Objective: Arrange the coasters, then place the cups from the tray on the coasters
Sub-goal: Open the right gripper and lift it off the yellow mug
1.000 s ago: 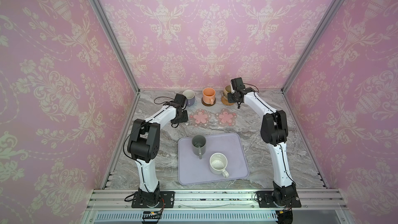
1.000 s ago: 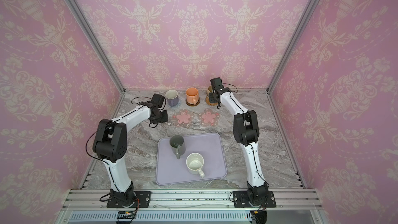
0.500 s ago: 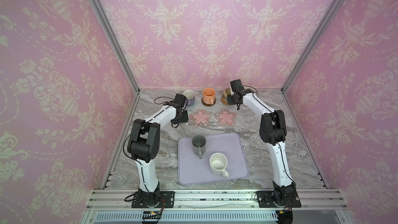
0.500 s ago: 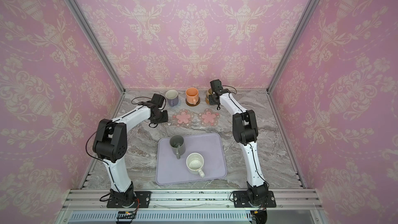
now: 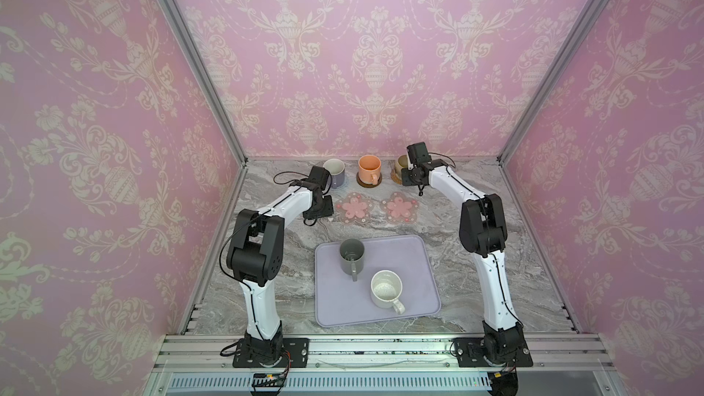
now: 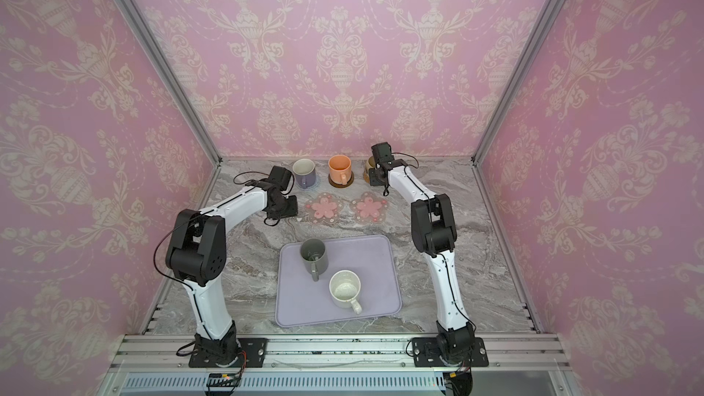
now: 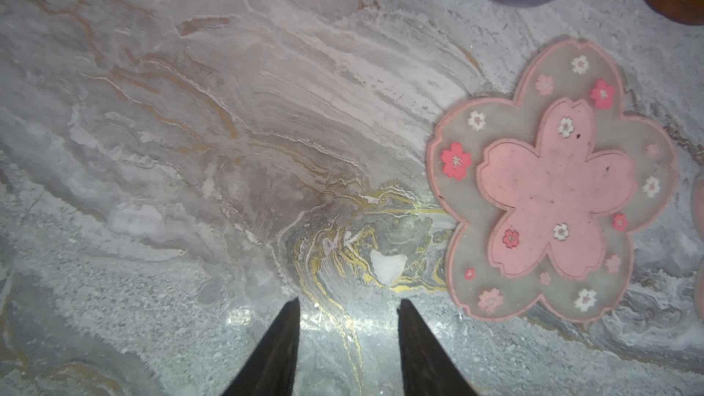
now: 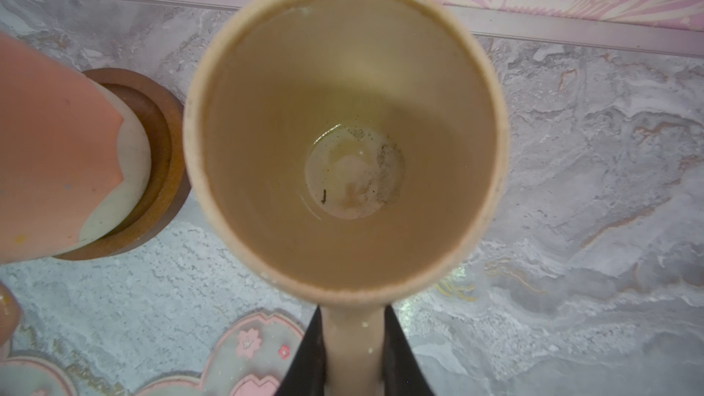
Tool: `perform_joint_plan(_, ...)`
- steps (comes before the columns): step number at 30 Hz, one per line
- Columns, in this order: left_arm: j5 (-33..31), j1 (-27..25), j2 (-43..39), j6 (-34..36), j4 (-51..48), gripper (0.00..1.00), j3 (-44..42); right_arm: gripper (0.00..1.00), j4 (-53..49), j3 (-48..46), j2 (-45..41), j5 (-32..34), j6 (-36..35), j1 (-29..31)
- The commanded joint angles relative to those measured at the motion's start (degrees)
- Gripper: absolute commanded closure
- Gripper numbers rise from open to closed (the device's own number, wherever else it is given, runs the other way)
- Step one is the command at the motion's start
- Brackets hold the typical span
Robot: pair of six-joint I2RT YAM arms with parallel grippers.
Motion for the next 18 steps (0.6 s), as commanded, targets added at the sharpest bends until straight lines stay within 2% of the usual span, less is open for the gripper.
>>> perform_joint_plan(1, 1.00, 0.40, 0.32, -1.42, -1.24, 0.55, 1.36, 0.73, -0.21, -1.98, -3.07, -0.36, 1.44, 0.46)
perform_joint_plan(11, 1.35, 0.33, -1.82, -1.50, -1.60, 0.55, 0.59, 0.65, -0.50, -7.33, -9.36, 0.70, 2.27, 1.08)
perform_joint_plan(18, 1.90, 0.12, -6.37, -1.67, -1.85, 0.55, -2.54, 0.63, 0.43, -15.60, -17.89, 1.31, 3.02, 1.78)
